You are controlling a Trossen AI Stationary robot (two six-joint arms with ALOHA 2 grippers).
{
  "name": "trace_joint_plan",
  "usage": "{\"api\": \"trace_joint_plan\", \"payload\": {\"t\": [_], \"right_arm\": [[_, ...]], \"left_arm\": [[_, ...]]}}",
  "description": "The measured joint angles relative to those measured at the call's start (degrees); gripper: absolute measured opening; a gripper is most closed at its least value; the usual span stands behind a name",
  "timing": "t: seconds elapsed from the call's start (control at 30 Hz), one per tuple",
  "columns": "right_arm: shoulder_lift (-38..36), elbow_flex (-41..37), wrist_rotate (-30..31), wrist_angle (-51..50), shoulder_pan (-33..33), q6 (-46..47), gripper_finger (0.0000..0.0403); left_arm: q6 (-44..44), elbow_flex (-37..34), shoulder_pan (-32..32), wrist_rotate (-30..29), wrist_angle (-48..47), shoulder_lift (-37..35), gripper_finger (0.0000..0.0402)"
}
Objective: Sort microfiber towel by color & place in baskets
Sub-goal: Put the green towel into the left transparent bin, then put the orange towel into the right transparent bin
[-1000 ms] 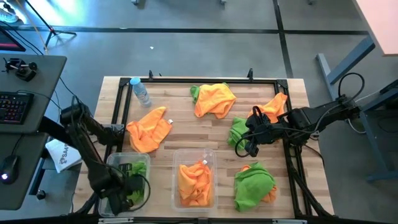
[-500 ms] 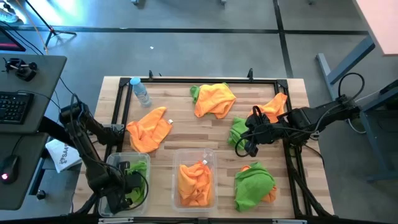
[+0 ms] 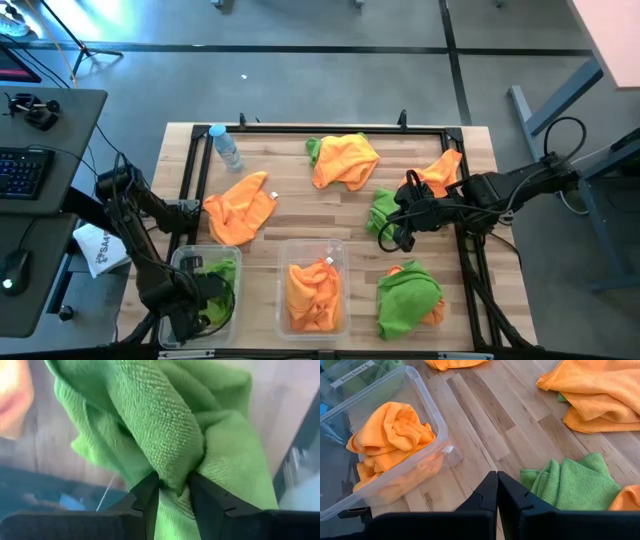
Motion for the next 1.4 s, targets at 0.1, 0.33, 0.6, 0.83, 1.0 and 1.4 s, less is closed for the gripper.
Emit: {"api": "trace_joint_plan", "payload": {"t": [0.1, 0.33, 0.6, 0.83, 1.0, 1.4], "right_arm": [[0.0, 0.0, 0.0, 0.0, 0.0, 0.0, 0.0], [0.0, 0.0, 3.5, 0.0, 0.0, 1.8, 0.0], [0.0, 0.0, 4.7, 0.0, 0.0, 1.9, 0.0], [0.2, 0.0, 9.9, 0.5, 0.0, 6.1, 0.0], [0.2, 0.0, 15.0, 0.7, 0.0, 7.5, 0.0], [3.4, 0.0, 5.8, 0.4, -9.1, -0.4, 0.0]], "left_arm": [[-1.3, 0.0, 0.0, 0.4, -1.4, -2.5, 0.0099], [-1.7, 0.0, 0.0, 0.2, -2.4, -10.5, 0.0099], [-1.8, 0.0, 0.2, -10.1, -5.9, -19.4, 0.0099], [0.3, 0.0, 2.1, -21.7, -8.9, -28.1, 0.0078], [9.3, 0.0, 5.6, -31.9, -9.5, -32.7, 0.0008], [36.0, 0.0, 24.2, -32.7, 1.7, -34.5, 0.0]]}}
